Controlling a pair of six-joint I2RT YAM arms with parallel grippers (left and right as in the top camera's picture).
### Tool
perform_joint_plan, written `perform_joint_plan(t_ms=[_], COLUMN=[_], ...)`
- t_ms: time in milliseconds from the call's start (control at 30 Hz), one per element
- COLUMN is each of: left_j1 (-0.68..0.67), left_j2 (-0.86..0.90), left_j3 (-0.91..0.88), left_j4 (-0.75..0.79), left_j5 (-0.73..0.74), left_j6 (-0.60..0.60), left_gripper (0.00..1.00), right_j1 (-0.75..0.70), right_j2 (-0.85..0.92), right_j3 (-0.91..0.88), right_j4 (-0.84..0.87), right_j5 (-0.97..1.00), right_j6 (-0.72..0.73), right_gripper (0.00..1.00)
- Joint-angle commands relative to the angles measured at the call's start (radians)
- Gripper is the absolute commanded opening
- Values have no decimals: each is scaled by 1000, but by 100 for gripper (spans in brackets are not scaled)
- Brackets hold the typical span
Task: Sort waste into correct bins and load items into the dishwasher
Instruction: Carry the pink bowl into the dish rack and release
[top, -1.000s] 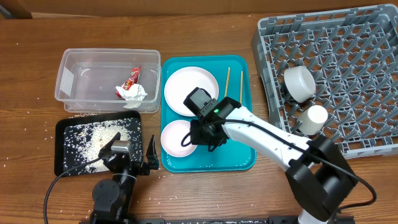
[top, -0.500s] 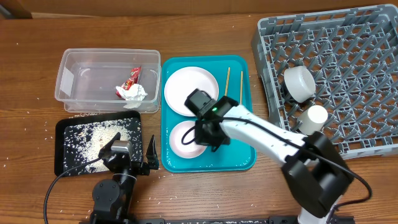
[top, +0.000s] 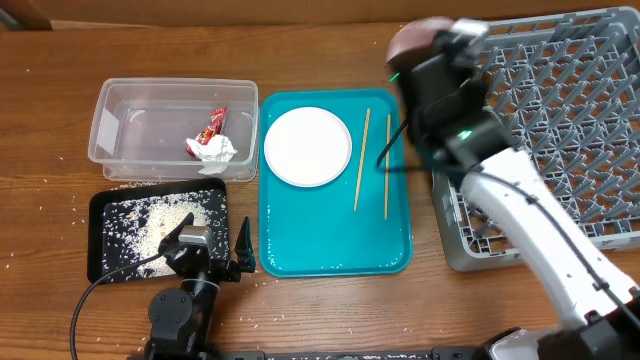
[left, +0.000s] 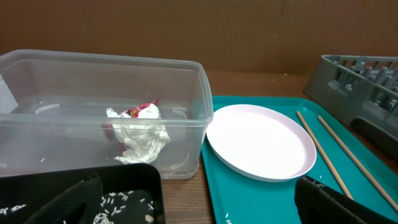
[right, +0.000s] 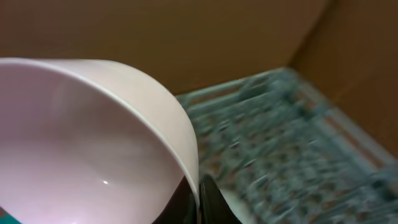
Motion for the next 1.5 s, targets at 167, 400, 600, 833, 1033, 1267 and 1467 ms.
perform_joint_plan(t_ms=[167,400,600,833,1033,1267,1467], left_j1=[10,10,10,10,10,10,10], left_j2=[-11,-11,-11,-11,-11,-11,-11], left_j3=[-4,-4,-4,-4,-4,-4,-4], left_j4=[0,0,0,0,0,0,0], left_j5=[7,7,7,7,7,7,7], left_j6=[0,0,0,1,0,1,0], left_gripper=[100,100,100,100,100,100,100], right_j1=[-190,-274,-302,-302,-256,-201,-184], right_j2=[75,237,332,401,410,413,426], right_j3=[7,7,7,7,7,7,0], right_j4=[233,318,389,416,416,409,368], right_j5=[77,77,76,73,110,110,111], right_j6=[-374,-515,-517,-518,-518,-518,-510], right_gripper=[4,4,4,4,4,4,4])
